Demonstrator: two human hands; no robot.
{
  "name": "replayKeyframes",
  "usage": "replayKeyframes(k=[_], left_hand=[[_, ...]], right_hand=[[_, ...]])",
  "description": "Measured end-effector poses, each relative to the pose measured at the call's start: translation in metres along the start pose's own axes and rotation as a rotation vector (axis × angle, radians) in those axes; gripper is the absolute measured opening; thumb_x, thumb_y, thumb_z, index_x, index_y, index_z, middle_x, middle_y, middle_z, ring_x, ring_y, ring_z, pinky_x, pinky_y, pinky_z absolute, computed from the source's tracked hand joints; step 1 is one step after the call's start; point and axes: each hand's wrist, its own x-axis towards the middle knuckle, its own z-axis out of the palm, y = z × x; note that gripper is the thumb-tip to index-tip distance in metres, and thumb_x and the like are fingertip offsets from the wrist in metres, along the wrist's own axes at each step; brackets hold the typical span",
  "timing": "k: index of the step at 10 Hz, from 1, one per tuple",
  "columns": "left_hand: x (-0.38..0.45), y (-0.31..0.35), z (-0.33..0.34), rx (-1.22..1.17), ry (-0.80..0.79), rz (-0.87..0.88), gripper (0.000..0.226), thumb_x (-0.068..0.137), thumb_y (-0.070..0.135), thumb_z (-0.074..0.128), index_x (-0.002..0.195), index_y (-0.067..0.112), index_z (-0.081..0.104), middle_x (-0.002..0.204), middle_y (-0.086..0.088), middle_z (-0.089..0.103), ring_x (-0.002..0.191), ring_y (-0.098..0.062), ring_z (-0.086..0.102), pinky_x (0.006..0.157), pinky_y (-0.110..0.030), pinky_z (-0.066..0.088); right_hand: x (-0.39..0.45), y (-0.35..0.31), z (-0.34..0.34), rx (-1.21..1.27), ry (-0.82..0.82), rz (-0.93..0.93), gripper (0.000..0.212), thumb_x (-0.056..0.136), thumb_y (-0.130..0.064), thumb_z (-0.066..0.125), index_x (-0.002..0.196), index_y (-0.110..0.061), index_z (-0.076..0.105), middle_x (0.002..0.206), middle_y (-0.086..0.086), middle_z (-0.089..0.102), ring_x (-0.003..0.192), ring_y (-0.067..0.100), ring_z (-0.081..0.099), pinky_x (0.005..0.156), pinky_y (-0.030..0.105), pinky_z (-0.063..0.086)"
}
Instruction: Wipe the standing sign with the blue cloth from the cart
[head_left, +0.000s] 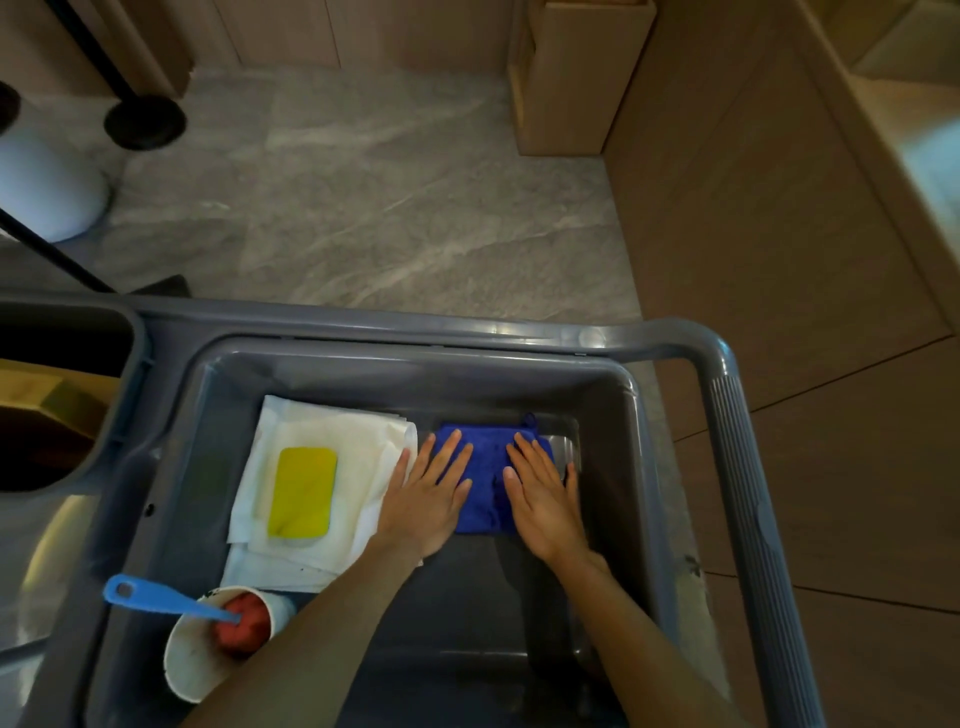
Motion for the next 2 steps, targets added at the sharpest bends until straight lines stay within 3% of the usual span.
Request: replayKeyframes(k=[1,2], left_hand=[[-0.007,0.008,-0.022,-0.178,0.149,0.017,0.038,0.106,0.032,0.042,0.138,0.018,0.057,0.150,-0.004,0.050,0.137,-0.027,0.048,0.110,-0.042,0.040],[-0.022,0.013,-0.037,-0.179,0.354,0.090,0.012,0.096,0.019,0.062,0.099,0.012,0.072,0.103,-0.006,0.072,0.095,-0.024,0.069,0.082,-0.035,0.055]], right_hand=[[-0.010,-0.012,-0.015,0.279,0.191,0.032,0.030,0.109,-0.036,0.034,0.128,-0.031,0.058,0.136,-0.003,0.058,0.125,-0.005,0.047,0.120,0.042,0.032],[-0.023,-0.024,-0.028,0.163,0.291,-0.017,0.017,0.106,-0.027,0.043,0.101,-0.030,0.059,0.103,-0.008,0.060,0.094,-0.002,0.056,0.097,0.039,0.051]])
